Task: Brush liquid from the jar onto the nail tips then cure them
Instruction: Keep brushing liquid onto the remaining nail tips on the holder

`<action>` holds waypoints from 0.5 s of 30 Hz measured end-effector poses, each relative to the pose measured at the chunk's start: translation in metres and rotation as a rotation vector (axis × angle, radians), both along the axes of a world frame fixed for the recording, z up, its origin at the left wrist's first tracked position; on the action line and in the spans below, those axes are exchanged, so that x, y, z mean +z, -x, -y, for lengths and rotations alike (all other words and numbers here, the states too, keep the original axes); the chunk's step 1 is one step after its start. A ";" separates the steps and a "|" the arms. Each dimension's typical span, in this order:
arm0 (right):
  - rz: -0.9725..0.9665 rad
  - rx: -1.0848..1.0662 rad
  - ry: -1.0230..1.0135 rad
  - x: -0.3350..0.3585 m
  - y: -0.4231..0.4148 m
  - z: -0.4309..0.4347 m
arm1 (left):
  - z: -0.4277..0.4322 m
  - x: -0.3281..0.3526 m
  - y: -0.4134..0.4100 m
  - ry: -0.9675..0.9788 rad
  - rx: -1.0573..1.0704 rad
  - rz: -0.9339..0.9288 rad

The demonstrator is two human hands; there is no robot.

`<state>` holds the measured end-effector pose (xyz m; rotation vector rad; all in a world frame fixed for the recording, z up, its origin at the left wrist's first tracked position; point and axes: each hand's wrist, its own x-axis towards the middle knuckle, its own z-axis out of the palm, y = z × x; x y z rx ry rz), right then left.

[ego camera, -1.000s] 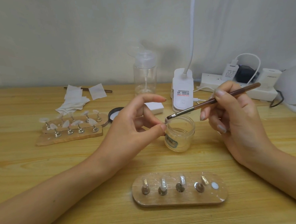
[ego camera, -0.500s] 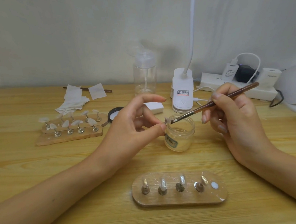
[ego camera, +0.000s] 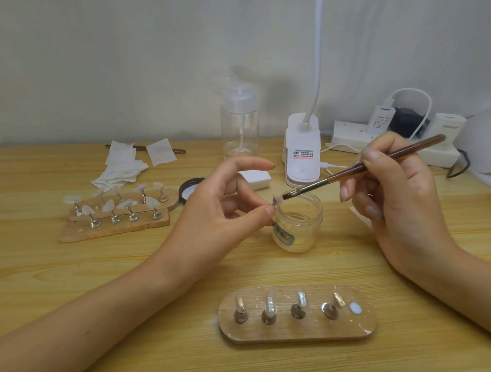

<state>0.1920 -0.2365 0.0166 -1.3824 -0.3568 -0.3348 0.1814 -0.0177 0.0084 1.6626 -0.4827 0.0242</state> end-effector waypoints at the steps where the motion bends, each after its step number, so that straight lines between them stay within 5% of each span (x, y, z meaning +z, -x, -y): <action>1: 0.018 0.017 0.000 0.000 0.000 -0.001 | 0.000 0.000 0.000 0.000 -0.001 -0.001; 15: 0.016 0.004 0.071 -0.001 0.000 -0.001 | 0.000 0.000 0.000 0.011 0.000 -0.008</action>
